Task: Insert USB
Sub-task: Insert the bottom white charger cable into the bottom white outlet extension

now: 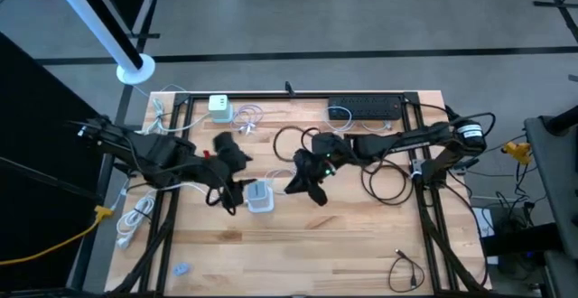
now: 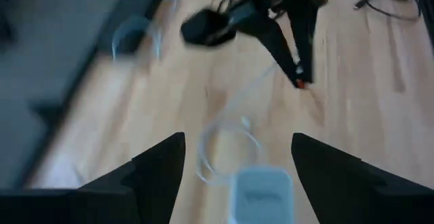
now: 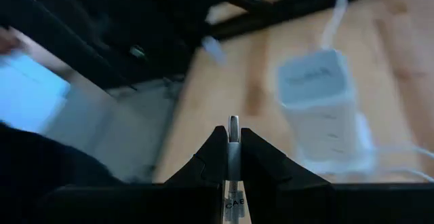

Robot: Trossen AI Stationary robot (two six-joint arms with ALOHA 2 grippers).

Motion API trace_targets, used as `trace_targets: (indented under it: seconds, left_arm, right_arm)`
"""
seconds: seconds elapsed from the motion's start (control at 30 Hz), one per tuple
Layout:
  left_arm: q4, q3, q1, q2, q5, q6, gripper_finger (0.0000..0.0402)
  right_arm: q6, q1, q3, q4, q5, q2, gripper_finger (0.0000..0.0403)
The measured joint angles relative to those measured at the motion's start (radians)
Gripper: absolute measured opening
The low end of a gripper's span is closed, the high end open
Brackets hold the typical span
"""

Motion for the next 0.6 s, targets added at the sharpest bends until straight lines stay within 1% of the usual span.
trace_targets:
  seconds: [0.1,0.2,0.27,0.37,0.5,0.6]
  left_arm:
    - [0.092,0.0,-0.001,0.034,0.0,0.24,0.0258]
    - [0.108,0.0,-0.007,0.057,0.001,0.413,0.0258]
    - [0.112,0.0,-0.011,0.061,0.001,0.471,0.0258]
    - [0.14,0.012,-0.02,0.061,0.0,0.519,0.0258]
    - [0.244,0.038,-0.036,0.06,-0.023,0.591,0.0258]
    - [0.321,0.039,-0.038,0.059,-0.022,0.662,0.0258]
  right_arm:
    - [0.13,-0.014,0.038,0.0,-0.077,-0.012,0.0015]
    - [0.253,-0.023,0.072,-0.003,-0.144,-0.013,0.0015]
    - [0.321,-0.024,0.092,-0.003,-0.19,-0.014,0.0015]
    - [0.396,-0.026,0.118,0.0,-0.242,-0.014,0.0015]
    - [0.436,-0.045,0.148,0.003,-0.248,-0.014,0.0015]
    - [0.44,-0.063,0.17,0.003,-0.248,-0.013,0.0015]
